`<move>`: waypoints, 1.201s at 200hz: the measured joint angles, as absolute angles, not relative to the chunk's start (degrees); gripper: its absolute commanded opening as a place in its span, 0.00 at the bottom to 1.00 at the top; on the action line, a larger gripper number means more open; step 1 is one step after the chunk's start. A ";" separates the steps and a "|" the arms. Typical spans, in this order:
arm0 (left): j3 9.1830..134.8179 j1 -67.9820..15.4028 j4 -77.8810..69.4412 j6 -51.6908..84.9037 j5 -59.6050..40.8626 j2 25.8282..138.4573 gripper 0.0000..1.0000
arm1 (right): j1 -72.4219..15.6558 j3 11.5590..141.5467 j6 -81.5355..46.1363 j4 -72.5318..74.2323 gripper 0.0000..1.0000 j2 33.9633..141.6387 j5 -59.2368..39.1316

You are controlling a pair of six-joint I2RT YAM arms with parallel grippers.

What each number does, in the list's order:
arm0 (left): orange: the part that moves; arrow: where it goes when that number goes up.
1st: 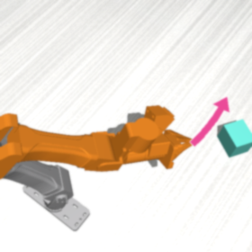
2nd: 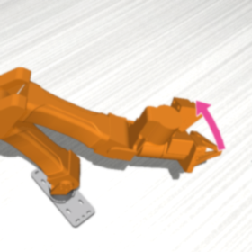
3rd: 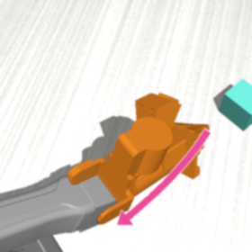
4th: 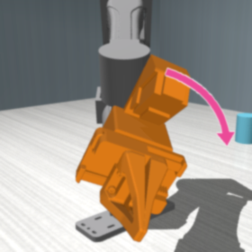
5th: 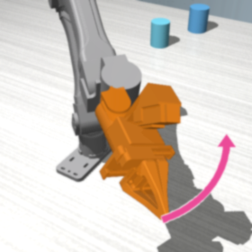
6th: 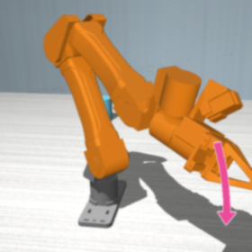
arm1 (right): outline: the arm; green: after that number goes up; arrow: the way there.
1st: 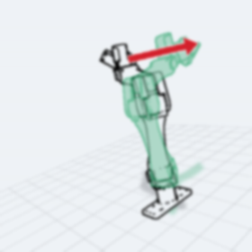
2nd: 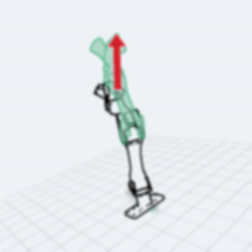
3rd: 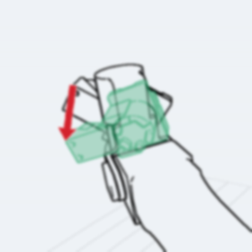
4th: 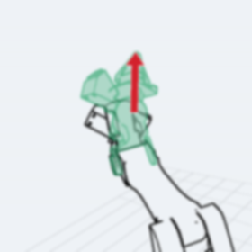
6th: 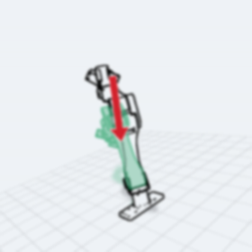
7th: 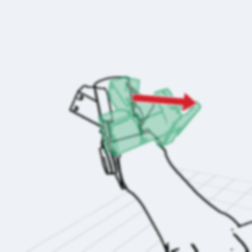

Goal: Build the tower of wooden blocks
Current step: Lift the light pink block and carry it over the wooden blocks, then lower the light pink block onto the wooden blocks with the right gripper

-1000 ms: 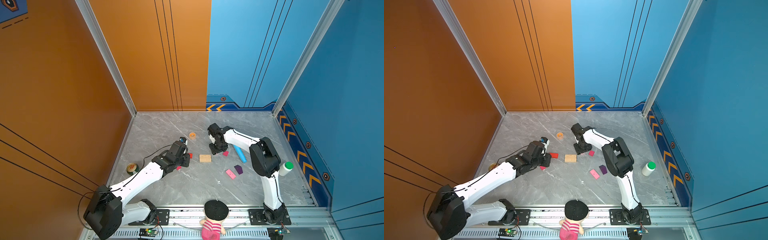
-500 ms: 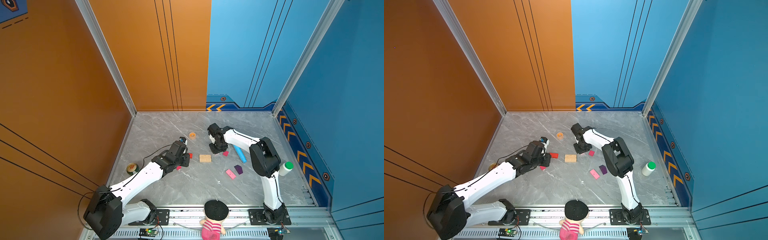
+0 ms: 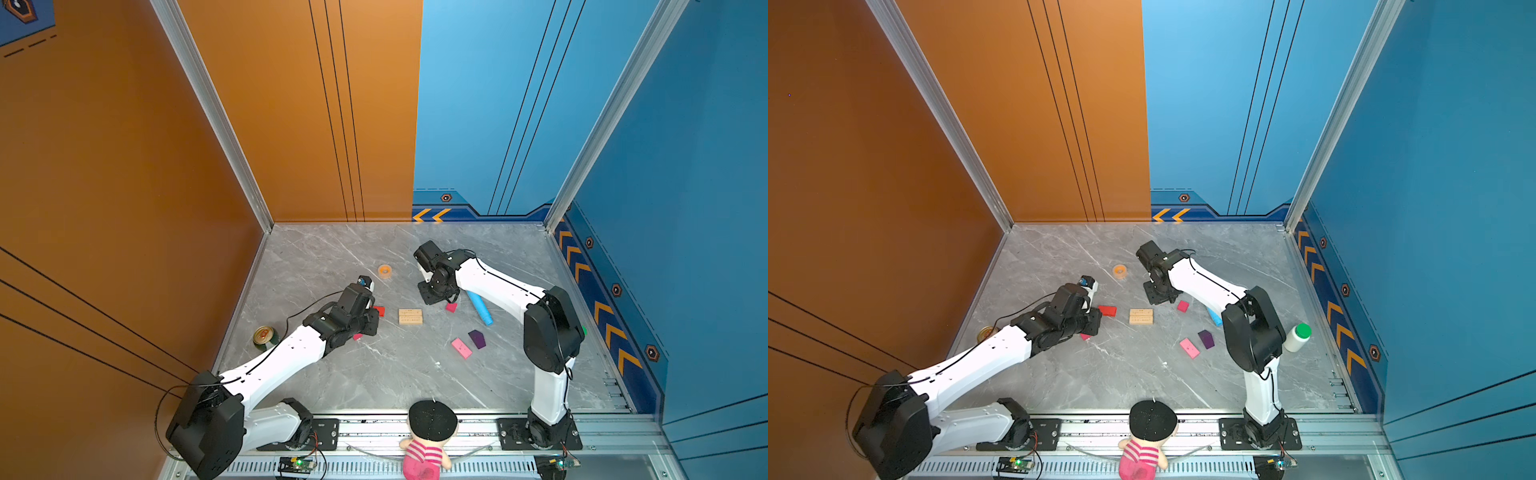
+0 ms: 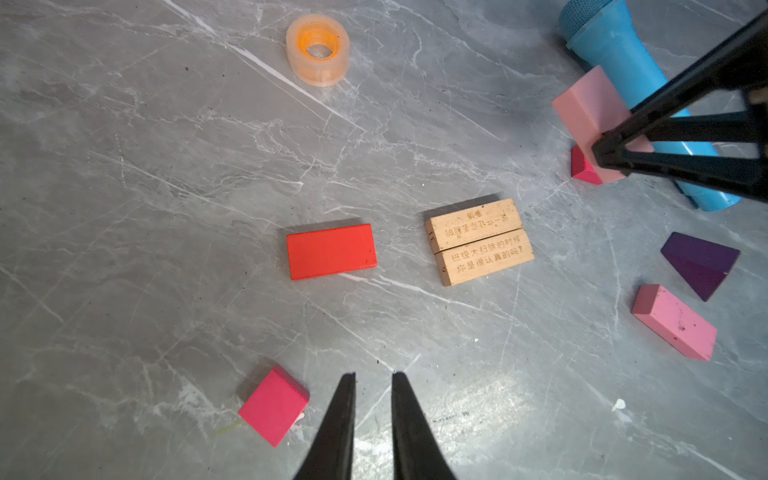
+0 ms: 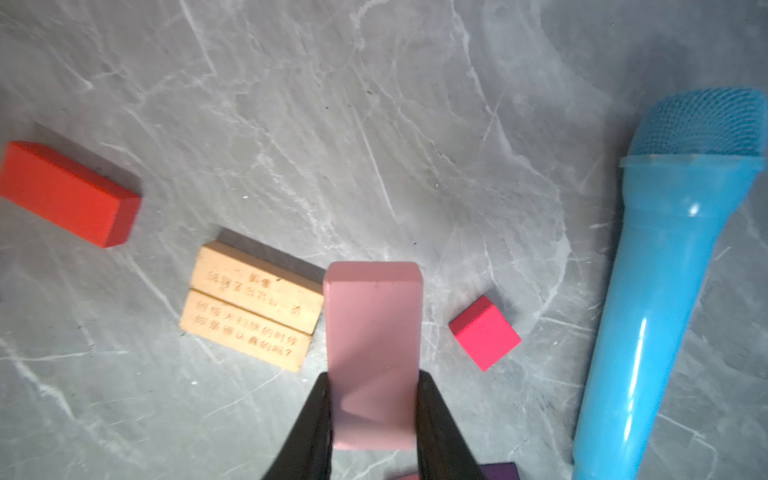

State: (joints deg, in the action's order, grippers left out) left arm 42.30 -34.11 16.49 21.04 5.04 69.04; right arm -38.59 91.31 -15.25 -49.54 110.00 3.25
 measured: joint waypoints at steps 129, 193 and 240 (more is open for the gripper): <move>38.83 -34.11 14.59 21.71 4.62 62.00 0.22 | -48.90 91.00 -32.64 -50.35 0.14 113.03 3.99; 37.50 -34.11 14.35 21.96 4.62 60.69 0.23 | -49.58 91.55 -38.22 -49.25 0.14 115.83 4.43; 36.73 -34.11 14.31 21.96 4.62 59.33 0.24 | -49.84 92.01 -40.91 -48.42 0.15 117.84 4.67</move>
